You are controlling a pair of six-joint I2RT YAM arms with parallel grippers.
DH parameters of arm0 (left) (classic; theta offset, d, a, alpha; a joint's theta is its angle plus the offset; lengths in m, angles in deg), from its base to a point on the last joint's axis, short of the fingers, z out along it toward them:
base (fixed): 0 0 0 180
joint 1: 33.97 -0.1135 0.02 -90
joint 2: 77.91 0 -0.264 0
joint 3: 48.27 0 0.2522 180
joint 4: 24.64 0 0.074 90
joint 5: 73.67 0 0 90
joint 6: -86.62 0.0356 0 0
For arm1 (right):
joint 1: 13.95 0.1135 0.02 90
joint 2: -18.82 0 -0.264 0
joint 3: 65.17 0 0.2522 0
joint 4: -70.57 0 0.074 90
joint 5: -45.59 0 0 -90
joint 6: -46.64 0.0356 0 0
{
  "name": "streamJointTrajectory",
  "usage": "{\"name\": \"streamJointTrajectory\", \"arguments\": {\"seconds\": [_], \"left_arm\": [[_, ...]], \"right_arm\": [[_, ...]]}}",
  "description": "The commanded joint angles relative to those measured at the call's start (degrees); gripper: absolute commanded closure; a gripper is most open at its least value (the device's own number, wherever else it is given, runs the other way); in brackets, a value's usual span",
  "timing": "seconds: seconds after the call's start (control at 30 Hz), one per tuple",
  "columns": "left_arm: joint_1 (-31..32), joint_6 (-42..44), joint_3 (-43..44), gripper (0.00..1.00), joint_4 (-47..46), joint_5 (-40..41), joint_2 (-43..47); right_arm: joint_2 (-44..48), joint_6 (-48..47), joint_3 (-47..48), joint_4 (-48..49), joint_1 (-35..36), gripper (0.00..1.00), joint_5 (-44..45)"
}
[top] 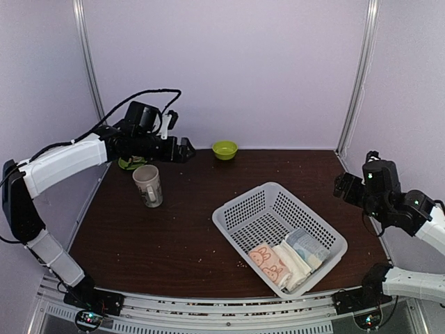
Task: Roll the towels
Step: Reset both arms
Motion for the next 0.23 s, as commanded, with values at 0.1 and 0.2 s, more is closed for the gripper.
{"name": "streamJointTrajectory", "arguments": {"seconds": [0.1,0.2], "left_arm": [[-3.24,-6.78,-13.97,0.02,-5.49,9.69,8.00],[-3.25,-5.84,-16.45,0.02,-5.94,12.31,10.42]], "right_arm": [[3.55,-1.31,-1.17,2.95,-1.82,0.00,7.00],[3.25,-1.49,-1.17,3.62,-1.85,0.00,8.67]]}}
